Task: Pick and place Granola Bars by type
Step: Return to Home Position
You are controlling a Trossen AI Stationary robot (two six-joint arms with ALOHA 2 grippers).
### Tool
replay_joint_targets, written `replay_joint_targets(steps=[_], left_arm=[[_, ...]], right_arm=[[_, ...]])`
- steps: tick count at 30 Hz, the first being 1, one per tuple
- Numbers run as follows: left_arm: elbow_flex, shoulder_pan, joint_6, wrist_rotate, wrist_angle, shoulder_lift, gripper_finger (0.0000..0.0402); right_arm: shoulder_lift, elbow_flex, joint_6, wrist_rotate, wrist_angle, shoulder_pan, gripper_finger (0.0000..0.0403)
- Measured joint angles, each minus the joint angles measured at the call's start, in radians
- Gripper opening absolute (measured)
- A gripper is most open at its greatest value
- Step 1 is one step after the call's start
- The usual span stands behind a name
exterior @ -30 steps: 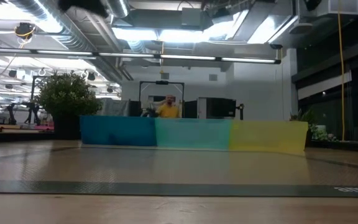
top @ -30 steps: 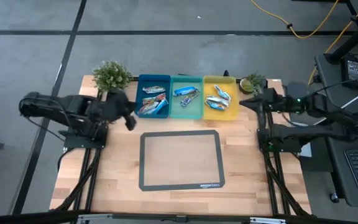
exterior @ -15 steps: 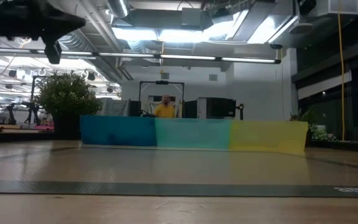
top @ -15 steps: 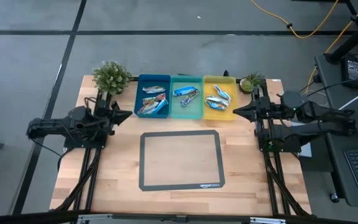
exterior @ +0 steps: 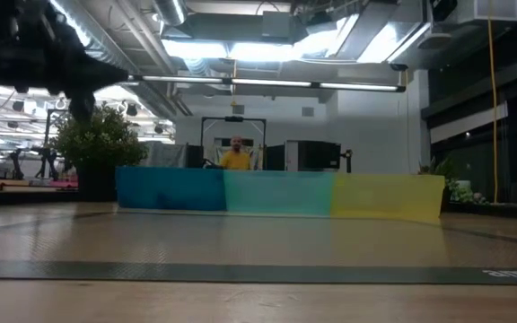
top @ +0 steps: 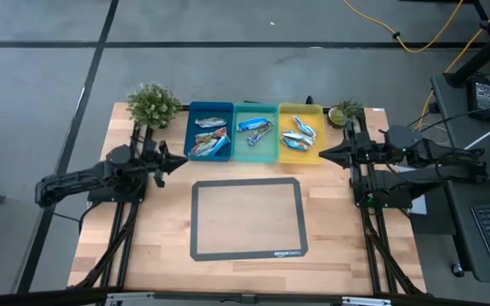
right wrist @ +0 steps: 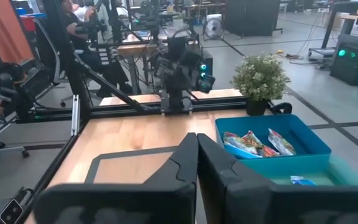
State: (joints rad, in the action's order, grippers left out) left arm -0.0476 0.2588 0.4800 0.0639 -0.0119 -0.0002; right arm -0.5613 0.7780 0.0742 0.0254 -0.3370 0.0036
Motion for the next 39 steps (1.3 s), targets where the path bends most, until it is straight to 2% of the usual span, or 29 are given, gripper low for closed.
replay_joint_targets(steps=[3,8,13,25,34,39], left_arm=[[0.039,0.019,-0.045,0.02,-0.018,0.002,0.0001],[0.036,0.019,-0.267,-0.068,0.007,0.015,0.0001],[0.036,0.02,-0.406,-0.078,0.008,0.017,0.0001],[0.036,-0.012,-0.418,-0.063,0.008,0.104,0.0001],[0.036,-0.152,-0.412,-0.069,0.008,0.099,0.0001],[0.009,-0.182,-0.441,-0.12,0.066,0.032,0.0001]], right_arm=[[0.0,0.0,-0.001,0.0,-0.001,0.0,0.0009],[0.0,0.0,0.0,-0.002,-0.003,0.006,0.0009],[0.001,0.0,0.019,-0.02,-0.004,0.024,0.0009],[0.001,0.0,-0.003,-0.02,-0.006,0.053,0.0009],[0.001,0.0,0.001,-0.019,-0.006,0.053,0.0009],[0.001,0.0,0.003,-0.019,-0.004,0.053,0.0009]])
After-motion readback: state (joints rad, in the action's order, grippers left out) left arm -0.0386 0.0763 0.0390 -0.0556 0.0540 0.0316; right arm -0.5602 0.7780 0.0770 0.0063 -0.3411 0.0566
